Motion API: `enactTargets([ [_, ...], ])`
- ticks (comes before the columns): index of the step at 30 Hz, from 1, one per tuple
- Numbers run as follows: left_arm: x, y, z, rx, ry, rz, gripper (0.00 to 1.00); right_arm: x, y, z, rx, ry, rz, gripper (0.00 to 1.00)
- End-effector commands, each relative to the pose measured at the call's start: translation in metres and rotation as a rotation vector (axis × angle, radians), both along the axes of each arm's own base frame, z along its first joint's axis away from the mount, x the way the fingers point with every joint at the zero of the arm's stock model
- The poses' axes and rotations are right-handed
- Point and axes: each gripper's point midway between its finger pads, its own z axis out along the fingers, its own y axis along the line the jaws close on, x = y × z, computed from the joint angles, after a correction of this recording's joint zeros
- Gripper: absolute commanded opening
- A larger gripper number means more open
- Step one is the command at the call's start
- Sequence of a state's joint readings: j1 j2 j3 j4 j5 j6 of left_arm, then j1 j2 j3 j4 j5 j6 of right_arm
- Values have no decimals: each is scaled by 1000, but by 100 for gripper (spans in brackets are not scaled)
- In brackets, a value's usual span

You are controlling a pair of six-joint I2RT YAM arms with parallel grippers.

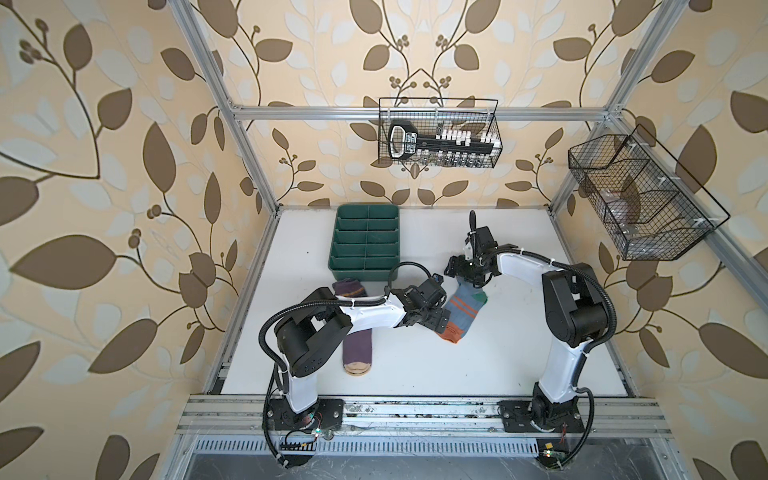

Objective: Roll the socks

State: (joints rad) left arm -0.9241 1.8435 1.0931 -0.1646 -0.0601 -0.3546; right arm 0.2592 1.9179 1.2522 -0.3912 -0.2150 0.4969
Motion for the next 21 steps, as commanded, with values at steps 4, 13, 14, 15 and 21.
enactTargets([
  [4,-5,-4,-5,-7,-13,56,99,7,-1,-4,19,3,-5,82],
  [13,-30,19,-18,16,10,121,99,18,-15,-22,-25,26,-53,81],
  [14,-31,22,-18,17,10,129,99,19,-18,-25,-40,34,-64,81],
  [15,-33,24,-17,17,8,135,99,19,-22,-29,-56,45,-76,81],
  [21,-39,33,-16,22,3,156,99,19,-31,-37,-84,56,-109,81],
])
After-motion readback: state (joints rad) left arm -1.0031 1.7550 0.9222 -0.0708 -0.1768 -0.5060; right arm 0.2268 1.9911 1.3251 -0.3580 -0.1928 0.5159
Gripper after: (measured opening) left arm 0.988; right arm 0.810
